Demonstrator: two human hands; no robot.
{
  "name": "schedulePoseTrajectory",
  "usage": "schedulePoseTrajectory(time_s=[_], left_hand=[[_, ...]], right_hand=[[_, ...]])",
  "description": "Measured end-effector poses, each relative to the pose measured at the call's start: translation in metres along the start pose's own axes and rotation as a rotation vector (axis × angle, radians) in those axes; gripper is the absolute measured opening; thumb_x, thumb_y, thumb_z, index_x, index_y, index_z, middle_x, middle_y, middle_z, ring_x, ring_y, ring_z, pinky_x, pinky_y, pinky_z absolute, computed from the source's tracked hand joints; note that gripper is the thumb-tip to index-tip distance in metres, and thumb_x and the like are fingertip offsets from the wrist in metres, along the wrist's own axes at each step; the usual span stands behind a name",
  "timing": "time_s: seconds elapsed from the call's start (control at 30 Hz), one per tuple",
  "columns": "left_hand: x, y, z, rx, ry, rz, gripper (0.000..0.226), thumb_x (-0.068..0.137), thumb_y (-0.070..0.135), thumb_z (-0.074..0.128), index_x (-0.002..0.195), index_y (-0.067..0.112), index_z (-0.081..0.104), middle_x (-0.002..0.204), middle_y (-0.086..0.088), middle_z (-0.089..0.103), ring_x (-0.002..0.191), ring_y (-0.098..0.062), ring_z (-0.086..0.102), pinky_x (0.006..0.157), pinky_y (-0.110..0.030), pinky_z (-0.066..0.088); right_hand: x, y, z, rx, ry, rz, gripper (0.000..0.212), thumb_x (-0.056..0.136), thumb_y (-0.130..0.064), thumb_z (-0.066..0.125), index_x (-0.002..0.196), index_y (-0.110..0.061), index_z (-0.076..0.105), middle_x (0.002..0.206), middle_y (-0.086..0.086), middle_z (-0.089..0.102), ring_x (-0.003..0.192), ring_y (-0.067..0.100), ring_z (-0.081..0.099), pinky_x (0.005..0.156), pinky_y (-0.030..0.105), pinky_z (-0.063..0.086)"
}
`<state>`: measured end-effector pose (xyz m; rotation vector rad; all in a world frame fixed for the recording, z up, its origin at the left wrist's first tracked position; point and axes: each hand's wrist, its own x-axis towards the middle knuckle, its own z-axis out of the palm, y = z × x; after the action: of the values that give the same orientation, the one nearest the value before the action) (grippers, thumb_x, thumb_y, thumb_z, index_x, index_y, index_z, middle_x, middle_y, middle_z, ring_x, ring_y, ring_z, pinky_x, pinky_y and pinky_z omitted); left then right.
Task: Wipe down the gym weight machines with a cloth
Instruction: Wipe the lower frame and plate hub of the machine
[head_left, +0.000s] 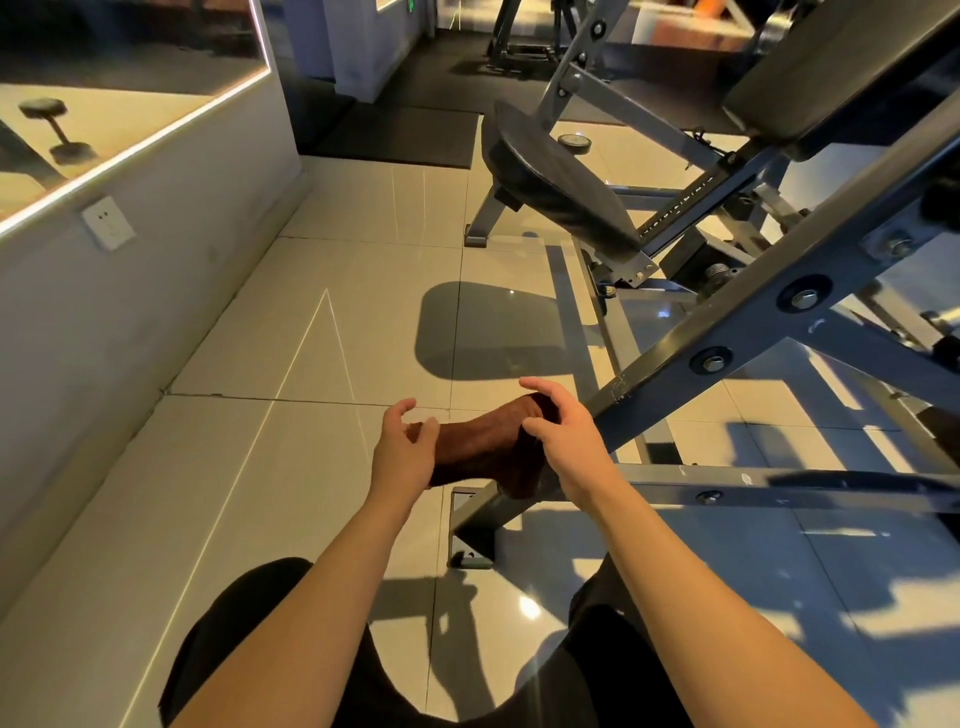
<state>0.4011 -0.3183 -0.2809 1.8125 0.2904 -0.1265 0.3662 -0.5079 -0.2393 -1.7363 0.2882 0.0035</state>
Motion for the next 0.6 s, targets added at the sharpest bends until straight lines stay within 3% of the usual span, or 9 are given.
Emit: schedulePoseTrajectory(time_s=[0.1, 0.2, 0.27, 0.4, 0.5, 0.6], left_hand=[[-0.002, 0.001, 0.001, -0.03, -0.097, 0.058, 0.042, 0.099, 0.03, 0.063, 0.139, 0.036, 0.049, 0.124, 0.008, 0.048, 0.113, -0.02, 0.054, 0.078, -0.036, 0.062], [0.002, 0.002, -0.001, -0.078, 0.035, 0.175, 0.017, 0.098, 0.019, 0.063, 0.11, 0.03, 0.062, 0.11, 0.011, 0.06, 0.106, -0.02, 0.061, 0.075, -0.03, 0.059], [0.004, 0.005, -0.002, -0.045, 0.105, 0.231, 0.014, 0.097, 0.014, 0.062, 0.1, 0.027, 0.06, 0.104, 0.014, 0.06, 0.104, -0.016, 0.06, 0.079, -0.026, 0.055], [-0.002, 0.012, 0.004, -0.038, -0.012, 0.266, 0.025, 0.1, 0.007, 0.054, 0.104, 0.03, 0.064, 0.107, 0.02, 0.062, 0.103, -0.006, 0.06, 0.084, -0.035, 0.061], [-0.014, 0.016, 0.014, -0.01, -0.119, 0.287, 0.027, 0.102, 0.011, 0.054, 0.115, 0.031, 0.067, 0.108, 0.022, 0.064, 0.102, -0.001, 0.06, 0.088, -0.034, 0.06], [-0.023, 0.023, 0.022, -0.032, -0.151, 0.271, 0.024, 0.104, 0.017, 0.053, 0.118, 0.032, 0.065, 0.11, 0.016, 0.065, 0.102, -0.009, 0.063, 0.083, -0.036, 0.062]], right_hand=[[0.004, -0.005, -0.009, -0.284, -0.002, -0.106, 0.04, 0.101, -0.008, 0.056, 0.132, -0.034, 0.059, 0.129, -0.008, 0.055, 0.12, 0.016, 0.053, 0.101, 0.033, 0.054], [0.01, -0.007, -0.016, -0.553, 0.1, -0.155, 0.032, 0.096, -0.016, 0.068, 0.127, -0.024, 0.065, 0.126, -0.002, 0.062, 0.115, 0.018, 0.057, 0.097, 0.029, 0.047], [0.011, -0.004, -0.016, -0.592, 0.151, -0.111, 0.032, 0.093, -0.023, 0.072, 0.125, -0.022, 0.065, 0.122, -0.001, 0.065, 0.109, 0.018, 0.059, 0.092, 0.029, 0.049], [0.012, 0.0, -0.008, -0.38, 0.158, -0.057, 0.029, 0.096, -0.017, 0.067, 0.125, -0.022, 0.066, 0.123, -0.002, 0.063, 0.104, 0.012, 0.056, 0.071, 0.007, 0.044], [0.012, -0.003, 0.001, -0.137, 0.113, 0.014, 0.029, 0.097, -0.012, 0.064, 0.123, -0.024, 0.067, 0.119, -0.001, 0.064, 0.102, 0.015, 0.06, 0.078, 0.018, 0.057], [0.014, -0.005, 0.01, 0.058, 0.075, 0.114, 0.03, 0.097, -0.011, 0.065, 0.124, -0.024, 0.068, 0.116, 0.003, 0.068, 0.11, 0.024, 0.063, 0.09, 0.034, 0.057]])
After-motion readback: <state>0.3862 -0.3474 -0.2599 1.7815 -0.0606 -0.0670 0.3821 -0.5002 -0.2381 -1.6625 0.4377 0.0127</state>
